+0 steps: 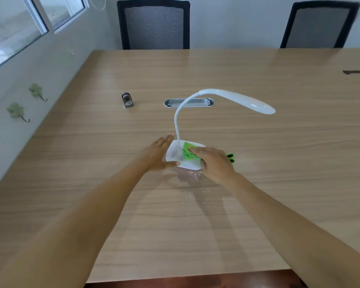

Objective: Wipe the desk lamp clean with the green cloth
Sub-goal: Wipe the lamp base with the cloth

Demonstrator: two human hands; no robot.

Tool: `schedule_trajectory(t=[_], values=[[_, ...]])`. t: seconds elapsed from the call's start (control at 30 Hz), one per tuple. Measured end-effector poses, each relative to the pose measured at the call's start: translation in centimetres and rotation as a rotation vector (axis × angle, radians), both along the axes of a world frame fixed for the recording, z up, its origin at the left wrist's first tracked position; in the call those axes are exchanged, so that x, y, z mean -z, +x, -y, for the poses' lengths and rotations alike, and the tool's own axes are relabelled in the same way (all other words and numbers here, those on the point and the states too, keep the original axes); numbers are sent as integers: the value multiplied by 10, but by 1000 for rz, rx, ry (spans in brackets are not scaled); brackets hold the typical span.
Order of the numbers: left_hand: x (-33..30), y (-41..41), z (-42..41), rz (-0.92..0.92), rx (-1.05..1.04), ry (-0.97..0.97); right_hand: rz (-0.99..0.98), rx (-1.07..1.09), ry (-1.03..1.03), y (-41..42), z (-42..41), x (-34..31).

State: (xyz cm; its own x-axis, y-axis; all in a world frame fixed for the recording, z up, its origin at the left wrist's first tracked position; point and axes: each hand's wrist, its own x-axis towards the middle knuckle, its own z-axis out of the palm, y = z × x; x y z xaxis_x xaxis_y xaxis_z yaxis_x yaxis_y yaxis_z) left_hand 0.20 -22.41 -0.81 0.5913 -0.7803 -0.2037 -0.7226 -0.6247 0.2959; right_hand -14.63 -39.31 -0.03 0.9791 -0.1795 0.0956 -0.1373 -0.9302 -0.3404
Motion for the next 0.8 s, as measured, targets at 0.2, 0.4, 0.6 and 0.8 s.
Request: schedule_trajectory(t=[0.2, 0.4, 0.6, 0.8], values=[[12, 13, 11, -32, 87, 106, -218, -39, -71, 14, 2, 12], [22, 7, 7, 6, 41, 61, -184, -192, -101, -15, 8, 13], [40, -26, 17, -14, -201, -113, -10, -45, -35, -29, 28, 2], [37, -24, 14, -21, -155, -89, -66, 37, 11, 8, 7, 11]])
